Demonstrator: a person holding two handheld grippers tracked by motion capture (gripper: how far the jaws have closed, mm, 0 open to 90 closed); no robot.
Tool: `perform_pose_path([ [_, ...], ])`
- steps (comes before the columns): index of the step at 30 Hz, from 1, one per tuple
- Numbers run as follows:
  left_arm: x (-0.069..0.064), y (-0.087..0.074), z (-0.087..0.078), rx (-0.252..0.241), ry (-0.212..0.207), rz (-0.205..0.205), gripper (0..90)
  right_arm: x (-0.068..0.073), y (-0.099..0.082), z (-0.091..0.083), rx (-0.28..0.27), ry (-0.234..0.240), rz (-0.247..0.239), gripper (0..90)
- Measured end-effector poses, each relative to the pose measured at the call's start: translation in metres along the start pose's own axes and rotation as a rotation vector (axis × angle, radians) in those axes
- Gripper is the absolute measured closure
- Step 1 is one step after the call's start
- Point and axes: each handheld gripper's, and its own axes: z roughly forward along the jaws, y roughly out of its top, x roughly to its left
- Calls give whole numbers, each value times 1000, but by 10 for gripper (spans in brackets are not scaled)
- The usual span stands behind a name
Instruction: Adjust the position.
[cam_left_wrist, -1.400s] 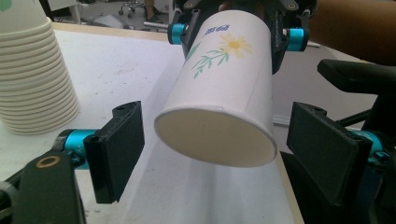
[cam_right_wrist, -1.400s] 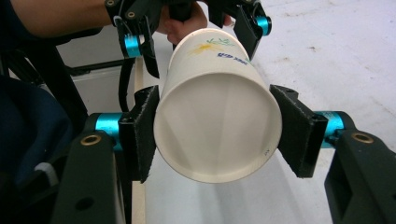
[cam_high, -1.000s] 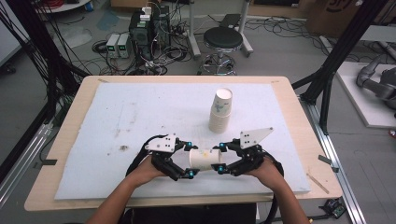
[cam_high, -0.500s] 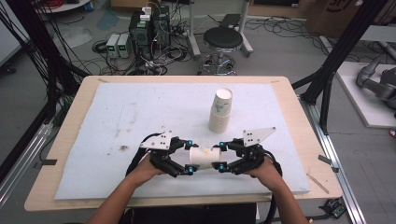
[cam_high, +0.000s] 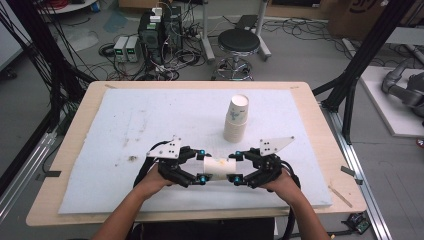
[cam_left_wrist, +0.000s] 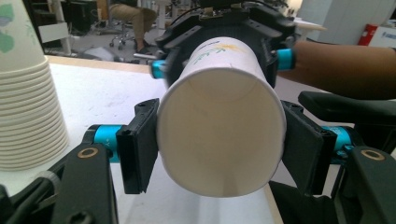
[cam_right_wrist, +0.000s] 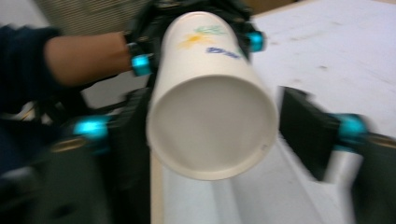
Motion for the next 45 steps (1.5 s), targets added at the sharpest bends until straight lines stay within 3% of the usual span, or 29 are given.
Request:
perform_pose_path([
  [2, 1, 3, -1, 32, 13, -4, 346, 0, 2, 0, 6, -33, 20, 175],
  [4, 1, 9, -2, 83, 20, -3, 346, 2, 6, 0, 23, -57, -3, 175],
  [10, 2, 28, -2, 245, 49, 27, 347, 10, 22, 3, 144, -146, -116, 176],
  [16, 4, 42, 2, 375, 57, 62, 346, 13, 32, 10, 240, -177, -181, 176],
  [25, 5, 52, 9, 500, 58, 67, 346, 13, 34, 14, 293, -188, -211, 176],
  [35, 6, 60, 16, 595, 73, 78, 338, 12, 36, 17, 326, -197, -225, 176],
  [45, 7, 69, 28, 667, 69, 89, 316, 14, 42, 33, 438, -223, -270, 180],
])
